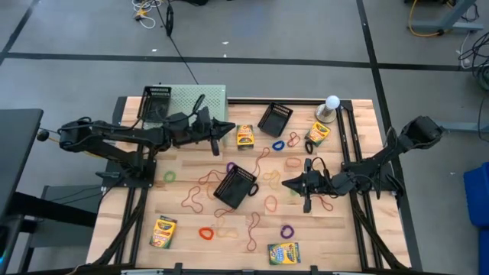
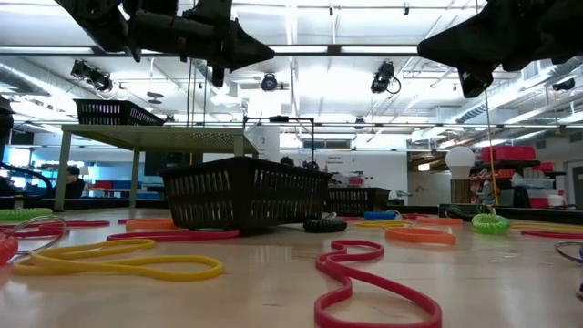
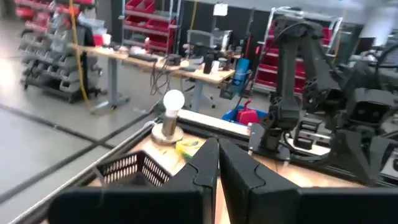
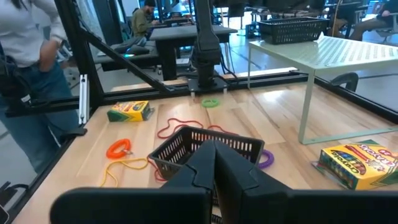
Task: Pick & Place Office Desk Supplies
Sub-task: Put the black bin on the shelf
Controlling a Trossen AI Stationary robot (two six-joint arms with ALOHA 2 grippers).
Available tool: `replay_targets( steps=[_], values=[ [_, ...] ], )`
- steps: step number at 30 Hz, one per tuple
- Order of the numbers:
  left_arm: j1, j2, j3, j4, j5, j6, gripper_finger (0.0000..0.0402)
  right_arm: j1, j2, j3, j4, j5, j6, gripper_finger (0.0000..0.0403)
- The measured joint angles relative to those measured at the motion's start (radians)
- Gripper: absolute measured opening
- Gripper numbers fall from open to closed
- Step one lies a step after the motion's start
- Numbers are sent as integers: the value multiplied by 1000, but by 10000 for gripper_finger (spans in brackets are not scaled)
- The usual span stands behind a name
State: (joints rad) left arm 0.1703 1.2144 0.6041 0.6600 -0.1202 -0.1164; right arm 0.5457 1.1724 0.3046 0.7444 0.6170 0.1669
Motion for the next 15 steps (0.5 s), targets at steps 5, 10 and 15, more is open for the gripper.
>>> replay_targets(
  steps=[5, 10, 15],
  values=[
    [-1, -1, 15, 29, 34, -104, 23, 0, 0, 0, -1, 9, -10, 11],
    [-61, 0, 91, -162, 13, 27, 7, 0, 0, 0, -34, 57, -15, 11],
    [-155, 8, 239, -583, -78, 95, 6, 0, 0, 0, -61, 95, -9, 11]
  ],
)
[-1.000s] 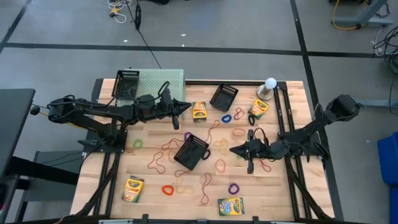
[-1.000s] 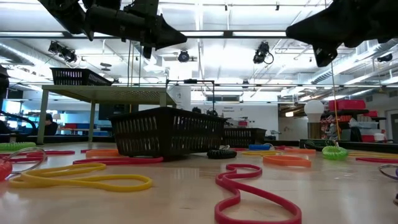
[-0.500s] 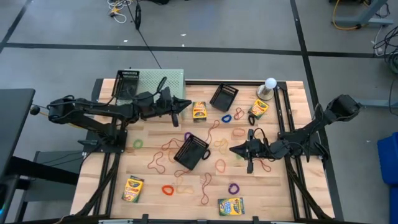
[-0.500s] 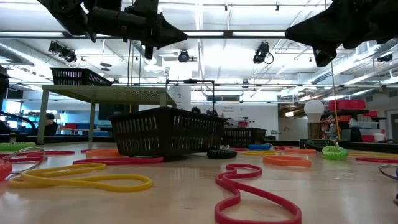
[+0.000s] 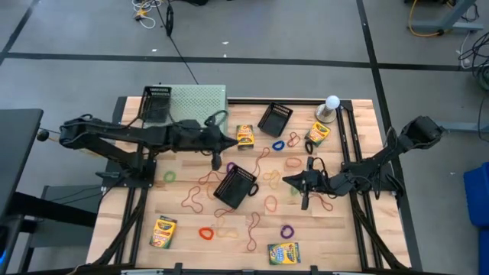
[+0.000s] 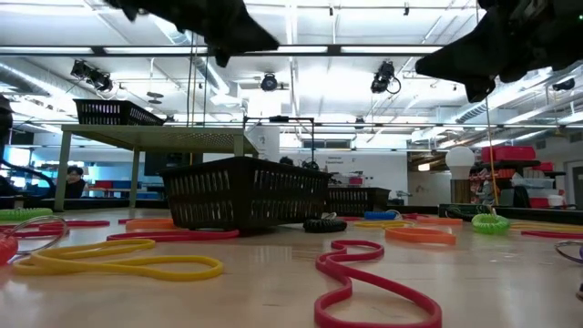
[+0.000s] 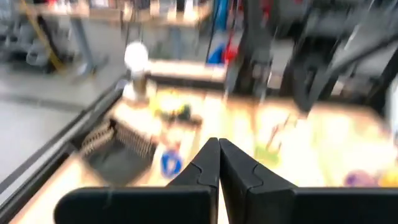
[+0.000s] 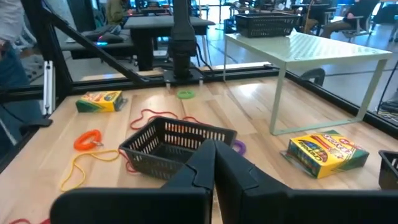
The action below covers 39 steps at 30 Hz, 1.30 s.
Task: Pick & Place Office Desk Supplies
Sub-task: Put the black bin on the shelf
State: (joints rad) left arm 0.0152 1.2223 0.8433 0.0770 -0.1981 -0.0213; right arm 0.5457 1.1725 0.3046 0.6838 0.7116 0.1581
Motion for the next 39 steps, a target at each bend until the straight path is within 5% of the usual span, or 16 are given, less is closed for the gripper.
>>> replay_targets(
  steps=[5, 19, 39],
  values=[
    [-99, 82, 105, -362, -92, -59, 32, 0, 0, 0, -5, 1, -3, 11],
    [-302, 368, 308, -693, -97, -126, 161, 0, 0, 0, -9, 2, -16, 11],
    [-459, 596, 373, -712, -89, -225, 170, 0, 0, 0, -15, -1, -16, 11]
  ],
)
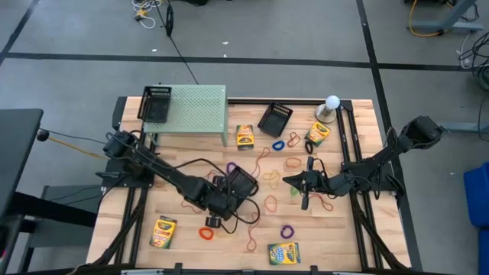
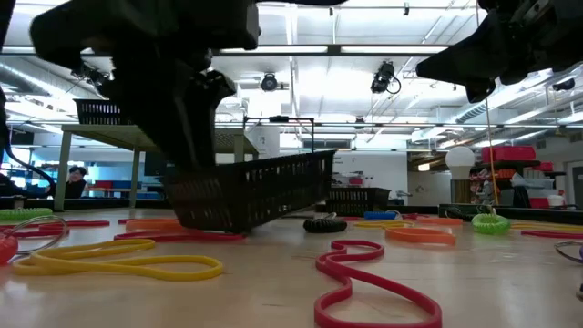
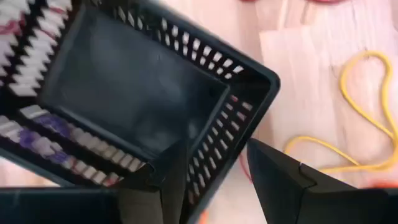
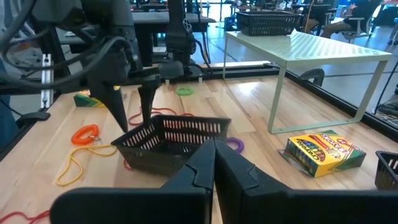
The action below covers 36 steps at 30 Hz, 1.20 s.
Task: Pick & Place Office Desk Supplies
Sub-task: Put the black bin on the shelf
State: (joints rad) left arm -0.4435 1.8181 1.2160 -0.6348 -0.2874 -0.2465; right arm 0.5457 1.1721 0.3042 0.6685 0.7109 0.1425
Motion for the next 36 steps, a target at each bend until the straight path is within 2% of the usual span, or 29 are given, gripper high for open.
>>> replay_targets(
  steps=[9, 21, 29, 32, 36],
  values=[
    [-3, 3, 0, -15, -61, -26, 109, 0, 0, 0, 1, 1, 3, 11],
    [2, 3, -1, -15, -48, -25, 104, 0, 0, 0, 1, 3, 0, 11],
    [15, 1, -2, -13, -56, -73, 16, 0, 0, 0, 1, 3, -1, 11],
    [13, -18, 7, -26, -68, -84, 13, 0, 0, 0, 1, 3, 0, 11],
    [3, -48, 94, -127, -120, -82, 13, 0, 0, 0, 0, 3, 0, 11]
  ],
)
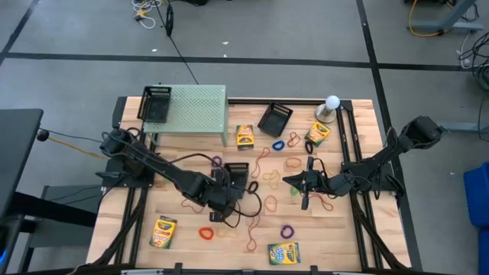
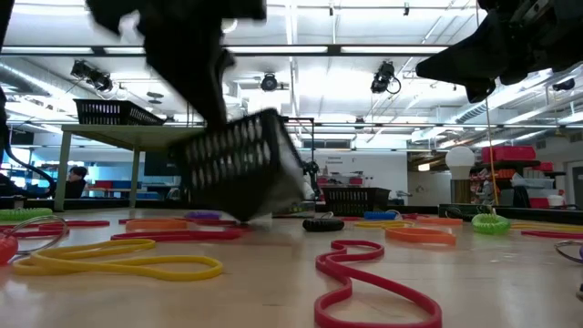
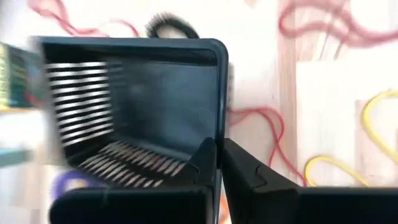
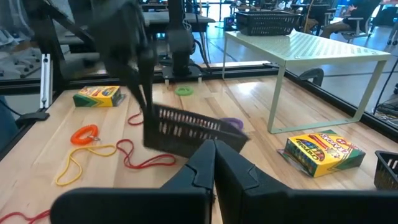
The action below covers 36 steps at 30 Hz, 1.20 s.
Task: Pick & Place Office Desk Supplies
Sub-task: Put the black bin on the shelf
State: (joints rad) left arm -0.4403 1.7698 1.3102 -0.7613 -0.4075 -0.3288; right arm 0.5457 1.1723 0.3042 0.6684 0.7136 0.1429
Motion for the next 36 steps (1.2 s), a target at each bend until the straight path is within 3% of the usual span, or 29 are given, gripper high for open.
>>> replay_targets(
  steps=[8, 13, 19, 25, 36],
  values=[
    [-5, -10, 292, -420, -77, 79, 12, 0, 0, 0, 0, -1, 2, 11],
    [12, -18, 402, -625, -167, 108, 11, 0, 0, 0, -1, -3, 2, 11],
    [25, -155, 364, -643, -297, 78, 11, 0, 0, 0, -2, -3, 6, 11],
    [64, -289, 304, -673, -348, 65, 10, 0, 0, 0, -3, -3, 6, 11],
    [372, -403, 127, -707, -305, 209, 11, 0, 0, 0, 2, -2, 9, 11]
  ],
)
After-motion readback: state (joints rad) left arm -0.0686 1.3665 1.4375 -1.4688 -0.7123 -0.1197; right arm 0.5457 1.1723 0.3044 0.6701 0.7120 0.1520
